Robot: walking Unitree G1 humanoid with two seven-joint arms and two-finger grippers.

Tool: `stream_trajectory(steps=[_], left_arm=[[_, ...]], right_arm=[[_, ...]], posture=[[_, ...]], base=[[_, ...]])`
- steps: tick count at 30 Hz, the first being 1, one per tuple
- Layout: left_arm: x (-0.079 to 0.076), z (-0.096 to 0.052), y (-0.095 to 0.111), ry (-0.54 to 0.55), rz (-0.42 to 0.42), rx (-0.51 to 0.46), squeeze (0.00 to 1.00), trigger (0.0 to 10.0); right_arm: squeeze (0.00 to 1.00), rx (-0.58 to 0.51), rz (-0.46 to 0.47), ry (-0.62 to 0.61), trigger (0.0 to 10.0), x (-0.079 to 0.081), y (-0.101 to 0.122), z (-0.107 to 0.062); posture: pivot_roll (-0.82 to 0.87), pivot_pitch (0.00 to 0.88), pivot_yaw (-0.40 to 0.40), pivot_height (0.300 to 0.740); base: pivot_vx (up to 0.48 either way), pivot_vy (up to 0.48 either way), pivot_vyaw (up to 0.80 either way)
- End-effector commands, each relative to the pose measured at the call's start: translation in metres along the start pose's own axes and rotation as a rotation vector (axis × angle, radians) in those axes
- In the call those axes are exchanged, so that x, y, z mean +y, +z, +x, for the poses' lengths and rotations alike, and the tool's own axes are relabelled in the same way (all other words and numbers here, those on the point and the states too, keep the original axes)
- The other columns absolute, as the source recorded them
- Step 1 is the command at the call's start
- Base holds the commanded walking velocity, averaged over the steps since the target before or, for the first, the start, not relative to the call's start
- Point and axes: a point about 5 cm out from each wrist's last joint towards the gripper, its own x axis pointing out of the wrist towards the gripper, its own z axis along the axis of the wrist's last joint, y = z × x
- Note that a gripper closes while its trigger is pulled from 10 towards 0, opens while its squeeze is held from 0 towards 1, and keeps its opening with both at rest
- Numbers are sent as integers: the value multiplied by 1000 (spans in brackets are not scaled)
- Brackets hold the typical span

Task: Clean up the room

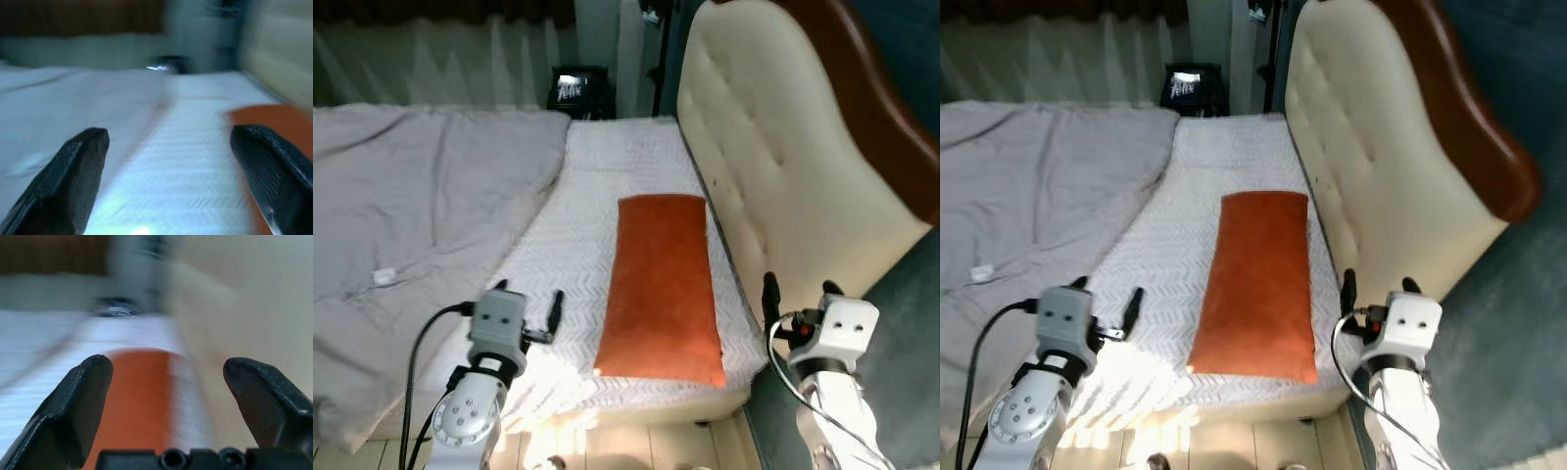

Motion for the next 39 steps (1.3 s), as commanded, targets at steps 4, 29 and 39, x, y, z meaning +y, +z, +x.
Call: stream_trajectory(steps=[4,29,39], left_arm=[[-1,9,-5,-56,95,-5,0,10000],[-25,32,-7,-224,-45,7,0,10000],[-29,35,-11,-214,-28,28,0,10000]], right_arm=[[0,18,4,106,10000,22,-8,-2],[0,84,-55,81,10000,18,-18,7],[0,119,-52,81,10000,16,-24,8]], posture=[[40,0,-52,740],[18,25,-59,740],[32,39,-59,740]], base=[[0,0,0],[312,0,0],[0,0,0]])
